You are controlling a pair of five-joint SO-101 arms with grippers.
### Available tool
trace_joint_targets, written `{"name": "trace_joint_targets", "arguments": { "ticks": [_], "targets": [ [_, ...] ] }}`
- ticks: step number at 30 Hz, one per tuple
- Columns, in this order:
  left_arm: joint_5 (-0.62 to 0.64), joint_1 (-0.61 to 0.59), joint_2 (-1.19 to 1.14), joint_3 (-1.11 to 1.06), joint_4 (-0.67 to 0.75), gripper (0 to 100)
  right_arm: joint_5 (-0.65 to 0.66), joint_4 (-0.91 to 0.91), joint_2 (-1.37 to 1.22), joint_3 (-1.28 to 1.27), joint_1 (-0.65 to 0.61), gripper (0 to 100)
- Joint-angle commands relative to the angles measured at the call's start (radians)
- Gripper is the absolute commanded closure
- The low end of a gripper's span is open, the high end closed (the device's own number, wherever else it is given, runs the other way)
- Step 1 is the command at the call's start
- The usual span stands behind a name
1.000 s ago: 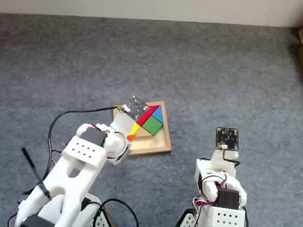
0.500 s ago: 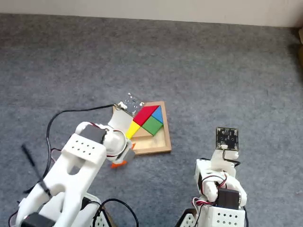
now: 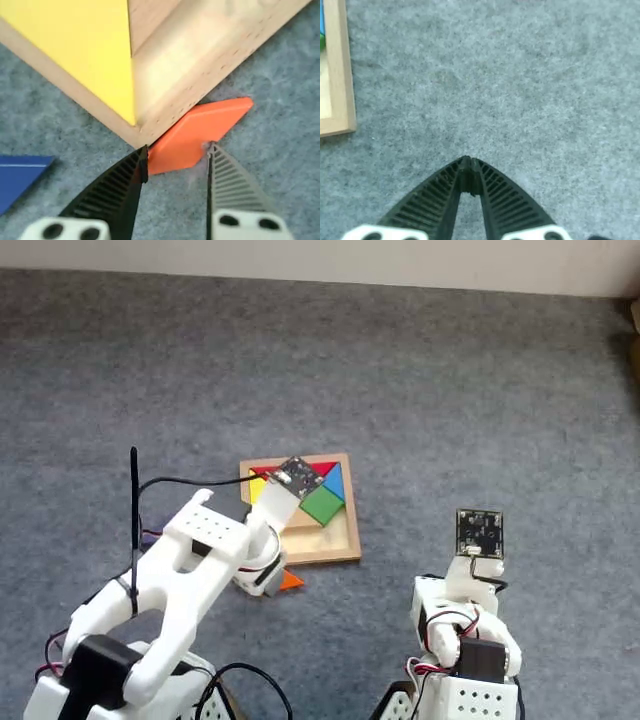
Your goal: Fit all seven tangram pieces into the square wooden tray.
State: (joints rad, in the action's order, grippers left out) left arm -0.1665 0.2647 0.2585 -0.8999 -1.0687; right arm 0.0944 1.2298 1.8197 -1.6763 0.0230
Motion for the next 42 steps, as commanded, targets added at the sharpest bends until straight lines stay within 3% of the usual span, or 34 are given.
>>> {"name": "trace_joint_targets", "arguments": {
  "ticks": [1,12,24,33,42],
  "targets": [
    [-0.011,-0.013,-0.012,0.025,0.008,82,0.005,-0.022,0.012,-0.068,0.013,99.3],
    [-0.011,-0.013,-0.031,0.008,0.008,82,0.005,-0.022,0.012,-0.068,0.013,99.3],
    [-0.012,0.048,-0.308,0.208,-0.101,84,0.005,-0.022,0.012,-0.068,0.013,99.3],
    [-0.006,0.168,-0.312,0.176,-0.127,88,0.005,-0.022,0.012,-0.068,0.013,99.3],
    [0.029,0.170,-0.311,0.176,-0.127,88,0.005,-0.022,0.012,-0.068,0.013,99.3]
  ]
}}
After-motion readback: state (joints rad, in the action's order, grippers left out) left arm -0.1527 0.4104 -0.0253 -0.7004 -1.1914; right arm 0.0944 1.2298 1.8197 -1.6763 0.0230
